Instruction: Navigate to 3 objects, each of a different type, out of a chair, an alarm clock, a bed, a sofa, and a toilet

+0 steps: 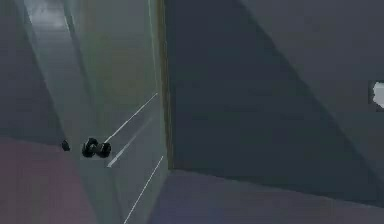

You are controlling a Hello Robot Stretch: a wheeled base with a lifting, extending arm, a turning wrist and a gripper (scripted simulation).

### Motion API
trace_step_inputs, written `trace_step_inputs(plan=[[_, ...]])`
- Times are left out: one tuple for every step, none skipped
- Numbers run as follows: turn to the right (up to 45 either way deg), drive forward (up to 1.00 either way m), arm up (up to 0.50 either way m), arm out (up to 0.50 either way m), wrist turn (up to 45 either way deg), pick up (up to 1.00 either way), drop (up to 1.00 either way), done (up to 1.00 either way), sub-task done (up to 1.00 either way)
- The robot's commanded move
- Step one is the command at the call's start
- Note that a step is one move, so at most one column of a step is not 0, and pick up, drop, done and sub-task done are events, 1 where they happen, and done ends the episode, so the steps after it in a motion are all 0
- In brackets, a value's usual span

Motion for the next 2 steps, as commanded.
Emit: trace_step_inputs(plan=[[-45.0, 0.0, 0.0, 0.0, 0.0, 0.0, 0.0, 0.0, 0.0], [-30.0, 0.0, 0.0, 0.0, 0.0, 0.0, 0.0, 0.0, 0.0]])
